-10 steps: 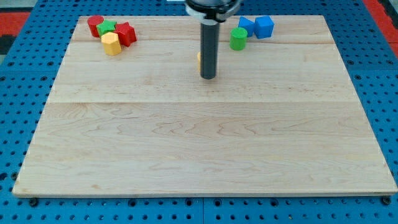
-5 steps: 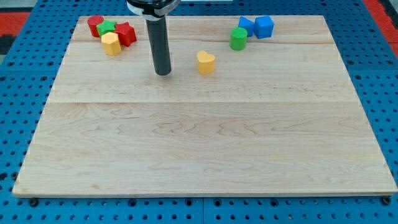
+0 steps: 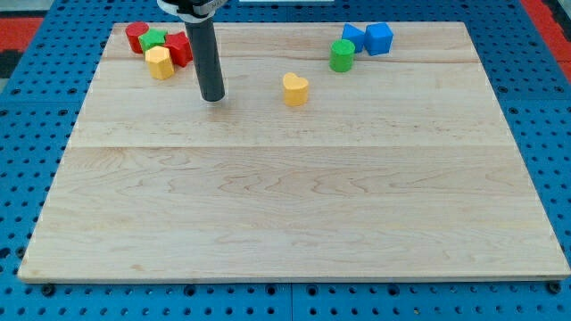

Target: Move the yellow heart towards the red star

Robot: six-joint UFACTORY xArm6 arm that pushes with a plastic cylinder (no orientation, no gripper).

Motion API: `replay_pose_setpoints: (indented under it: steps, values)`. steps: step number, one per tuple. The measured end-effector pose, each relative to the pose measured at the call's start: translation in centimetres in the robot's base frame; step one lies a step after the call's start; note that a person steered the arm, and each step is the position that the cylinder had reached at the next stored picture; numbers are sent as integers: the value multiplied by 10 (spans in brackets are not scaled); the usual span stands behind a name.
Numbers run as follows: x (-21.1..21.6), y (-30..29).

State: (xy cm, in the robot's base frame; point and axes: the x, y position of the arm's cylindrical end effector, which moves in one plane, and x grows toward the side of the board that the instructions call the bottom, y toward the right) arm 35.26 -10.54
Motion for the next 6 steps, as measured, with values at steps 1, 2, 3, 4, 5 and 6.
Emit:
replay_pose_setpoints:
  steps: [1,2,3,4,5,6]
  values:
    - [13,42]
    - [13,110]
    - [7,151]
    - [7,205]
    - [-10,221]
    - [-14,163]
